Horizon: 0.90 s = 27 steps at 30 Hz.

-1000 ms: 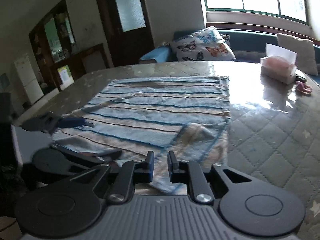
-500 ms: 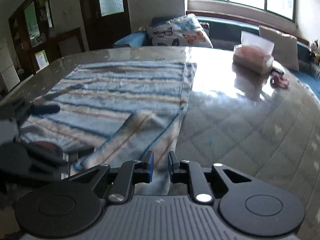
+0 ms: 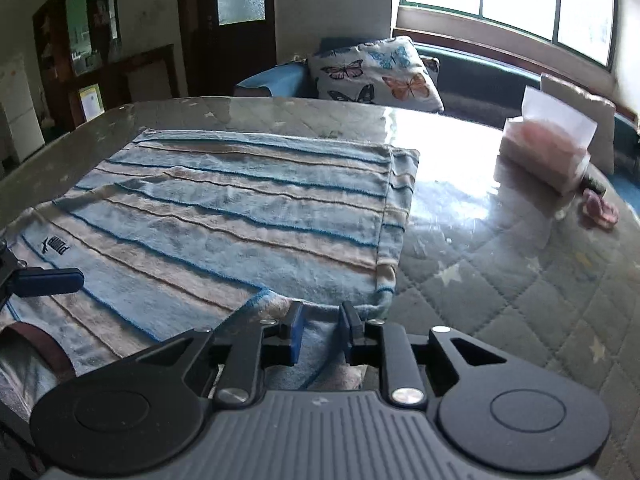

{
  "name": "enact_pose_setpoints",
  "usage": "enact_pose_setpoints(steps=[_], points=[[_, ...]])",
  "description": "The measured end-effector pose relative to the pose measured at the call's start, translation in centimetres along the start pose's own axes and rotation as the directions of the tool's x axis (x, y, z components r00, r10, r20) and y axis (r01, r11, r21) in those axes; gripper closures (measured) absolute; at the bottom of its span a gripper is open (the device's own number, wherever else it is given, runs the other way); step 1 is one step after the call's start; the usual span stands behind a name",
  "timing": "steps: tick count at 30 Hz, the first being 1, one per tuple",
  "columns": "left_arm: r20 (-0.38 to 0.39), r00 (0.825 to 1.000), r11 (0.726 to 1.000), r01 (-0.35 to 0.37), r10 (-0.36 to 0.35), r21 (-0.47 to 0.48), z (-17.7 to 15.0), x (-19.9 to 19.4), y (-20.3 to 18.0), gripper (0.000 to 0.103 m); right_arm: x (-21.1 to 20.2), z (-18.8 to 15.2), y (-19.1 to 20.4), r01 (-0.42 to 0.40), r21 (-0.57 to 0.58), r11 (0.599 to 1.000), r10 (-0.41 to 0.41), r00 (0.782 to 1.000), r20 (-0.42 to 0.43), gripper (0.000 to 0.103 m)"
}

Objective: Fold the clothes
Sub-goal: 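Release the folded sleeve and move both grippers toward the other sleeve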

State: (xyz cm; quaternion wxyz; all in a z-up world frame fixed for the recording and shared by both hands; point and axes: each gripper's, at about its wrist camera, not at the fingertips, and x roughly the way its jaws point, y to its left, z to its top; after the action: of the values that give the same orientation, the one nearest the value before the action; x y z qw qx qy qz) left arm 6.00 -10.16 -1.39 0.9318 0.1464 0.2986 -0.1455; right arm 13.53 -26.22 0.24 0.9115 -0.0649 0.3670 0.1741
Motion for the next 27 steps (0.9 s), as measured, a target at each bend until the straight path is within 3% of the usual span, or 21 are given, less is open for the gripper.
enact_pose_setpoints(steps=[7, 13, 19, 21, 27], points=[[0.027, 0.999, 0.999, -0.042, 0.043, -0.033, -0.2, -1.8, 1.6, 0.0, -0.2, -0.3, 1.6, 0.001, -0.041, 0.999, -0.001, 1.0, -0.002, 0.077], [0.02, 0.988, 0.982, -0.153, 0.156, -0.112, -1.6, -3.9, 5.9, 0.0, -1.7, -0.9, 3.1, 0.006, -0.093, 0.996, -0.004, 1.0, 0.016, 0.066], [-0.018, 0.956, 0.939, -0.292, 0.293, -0.181, -3.9, -5.9, 10.6, 0.0, -3.4, -3.1, 4.9, -0.009, -0.142, 0.99, 0.008, 1.0, -0.009, 0.065], [-0.033, 0.943, 0.922, -0.33, 0.33, -0.204, -4.6, -6.4, 12.0, 0.0, -4.3, -3.8, 5.5, -0.022, -0.153, 0.988, 0.02, 1.0, -0.009, 0.058], [-0.084, 0.902, 0.856, -0.428, 0.423, -0.29, -7.4, -8.5, 15.8, 0.0, -5.8, -5.2, 7.9, -0.036, -0.237, 0.971, 0.035, 0.999, -0.009, 0.056]])
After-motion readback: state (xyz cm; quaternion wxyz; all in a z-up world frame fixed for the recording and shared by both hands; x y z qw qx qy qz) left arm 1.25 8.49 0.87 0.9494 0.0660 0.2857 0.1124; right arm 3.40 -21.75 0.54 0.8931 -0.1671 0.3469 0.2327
